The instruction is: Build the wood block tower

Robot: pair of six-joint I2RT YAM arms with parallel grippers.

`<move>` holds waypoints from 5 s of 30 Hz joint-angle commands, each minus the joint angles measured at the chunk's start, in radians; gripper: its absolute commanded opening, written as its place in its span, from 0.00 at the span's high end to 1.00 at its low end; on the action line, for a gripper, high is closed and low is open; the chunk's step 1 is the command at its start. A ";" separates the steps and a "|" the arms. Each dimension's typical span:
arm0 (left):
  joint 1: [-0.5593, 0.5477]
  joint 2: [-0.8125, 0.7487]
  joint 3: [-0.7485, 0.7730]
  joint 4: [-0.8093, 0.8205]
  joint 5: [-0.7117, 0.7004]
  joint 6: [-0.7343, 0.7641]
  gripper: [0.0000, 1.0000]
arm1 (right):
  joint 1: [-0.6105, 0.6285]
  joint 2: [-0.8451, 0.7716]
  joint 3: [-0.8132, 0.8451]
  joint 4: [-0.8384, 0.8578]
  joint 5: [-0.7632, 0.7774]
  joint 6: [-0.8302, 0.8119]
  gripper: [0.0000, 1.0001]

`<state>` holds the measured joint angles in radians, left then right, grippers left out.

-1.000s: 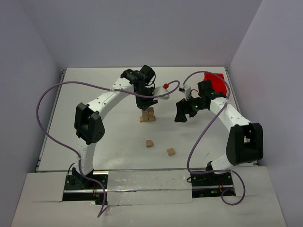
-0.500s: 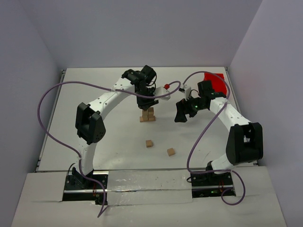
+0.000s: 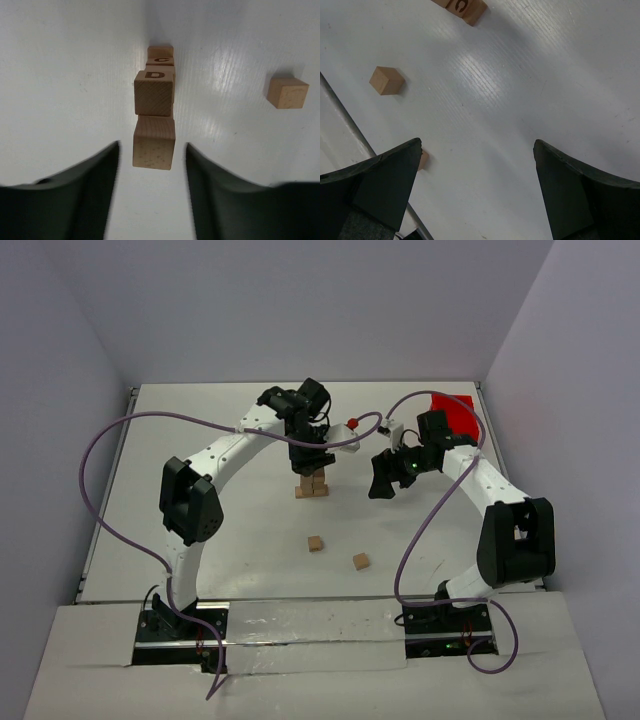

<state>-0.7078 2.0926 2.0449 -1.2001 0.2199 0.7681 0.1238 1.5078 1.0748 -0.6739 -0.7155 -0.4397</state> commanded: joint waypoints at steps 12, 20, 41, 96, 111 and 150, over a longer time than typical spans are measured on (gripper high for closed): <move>0.003 -0.097 0.077 -0.009 0.049 0.007 0.01 | -0.006 -0.001 0.046 -0.008 -0.006 -0.004 0.00; 0.136 -0.350 -0.005 0.155 0.136 -0.063 0.01 | 0.011 -0.062 0.030 -0.017 -0.013 -0.039 0.00; 0.759 -0.875 -0.764 0.758 0.681 -0.636 0.01 | 0.748 -0.065 -0.032 0.149 0.319 -0.175 0.29; 0.757 -0.816 -0.763 0.616 0.834 -0.434 0.01 | 0.587 0.045 0.293 -0.179 0.301 -0.380 0.92; 0.736 -0.764 -0.722 0.541 0.844 -0.376 0.01 | 0.455 0.232 0.682 -0.367 0.311 -0.472 0.94; 0.682 -0.753 -0.711 0.532 0.801 -0.360 0.01 | 0.462 0.449 0.827 -0.400 0.319 -0.537 0.92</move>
<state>-0.0184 1.3415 1.2919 -0.6704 1.0196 0.3815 0.5846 1.9375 1.8289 -1.0394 -0.3851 -0.9613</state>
